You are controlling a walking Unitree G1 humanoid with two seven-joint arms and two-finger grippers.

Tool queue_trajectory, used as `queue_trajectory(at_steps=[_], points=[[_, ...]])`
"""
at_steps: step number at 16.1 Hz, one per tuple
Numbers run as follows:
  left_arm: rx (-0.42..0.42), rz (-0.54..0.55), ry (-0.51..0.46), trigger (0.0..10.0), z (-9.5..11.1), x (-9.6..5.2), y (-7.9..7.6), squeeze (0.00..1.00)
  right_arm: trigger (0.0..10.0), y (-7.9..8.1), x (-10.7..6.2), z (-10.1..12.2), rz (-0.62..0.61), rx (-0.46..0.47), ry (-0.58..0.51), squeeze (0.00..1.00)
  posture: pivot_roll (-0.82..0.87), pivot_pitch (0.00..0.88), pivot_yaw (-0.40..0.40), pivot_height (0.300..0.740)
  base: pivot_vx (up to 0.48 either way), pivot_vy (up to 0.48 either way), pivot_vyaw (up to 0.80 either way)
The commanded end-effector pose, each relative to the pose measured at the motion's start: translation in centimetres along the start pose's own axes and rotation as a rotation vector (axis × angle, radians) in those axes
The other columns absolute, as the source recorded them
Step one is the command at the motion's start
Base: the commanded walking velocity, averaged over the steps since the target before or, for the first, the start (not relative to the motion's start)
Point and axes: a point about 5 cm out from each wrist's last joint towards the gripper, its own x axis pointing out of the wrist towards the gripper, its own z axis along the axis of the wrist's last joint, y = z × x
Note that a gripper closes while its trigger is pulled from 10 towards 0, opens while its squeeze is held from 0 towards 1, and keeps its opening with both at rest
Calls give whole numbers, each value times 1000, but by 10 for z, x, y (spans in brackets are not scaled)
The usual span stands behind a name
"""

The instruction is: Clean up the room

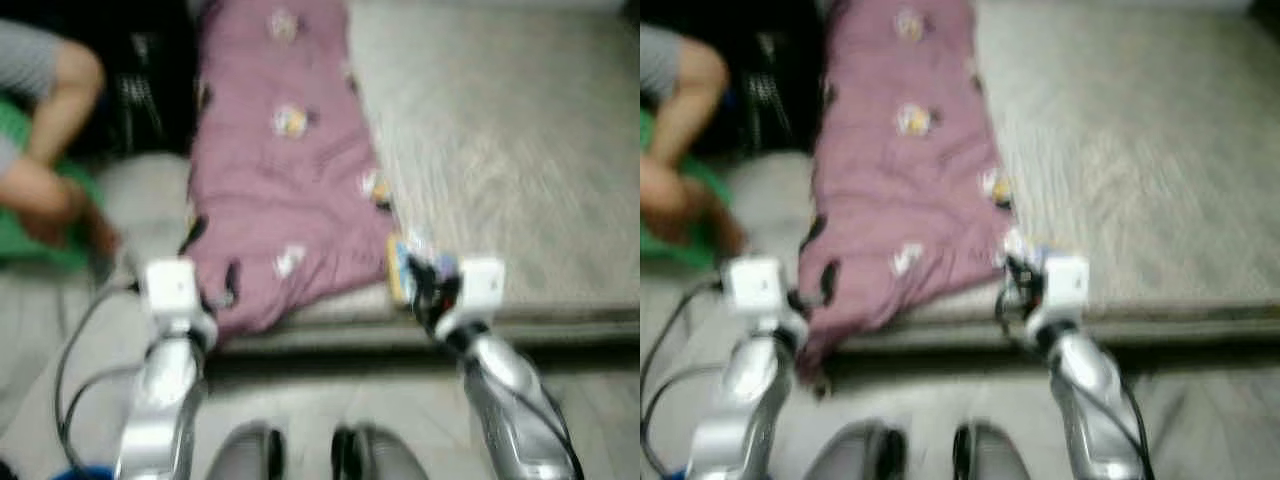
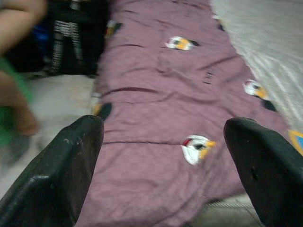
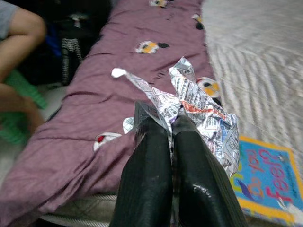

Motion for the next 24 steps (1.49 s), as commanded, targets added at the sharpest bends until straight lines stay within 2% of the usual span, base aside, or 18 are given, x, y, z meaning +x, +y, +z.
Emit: queue_trajectory(at_steps=[1,12,24], points=[[25,19,-15,10000,3,0,5,0,10000,1,-1,2,-1,-7,-12,0,8,173,-46,740,0,0,450],[59,29,-1,10000,-1,-4,9,0,10000,1,1,-1,13,-21,-17,0,9,168,-39,740,0,0,720],[49,48,-15,10000,1,-3,8,0,10000,2,4,0,23,-34,-18,0,9,180,-52,740,0,0,800]])
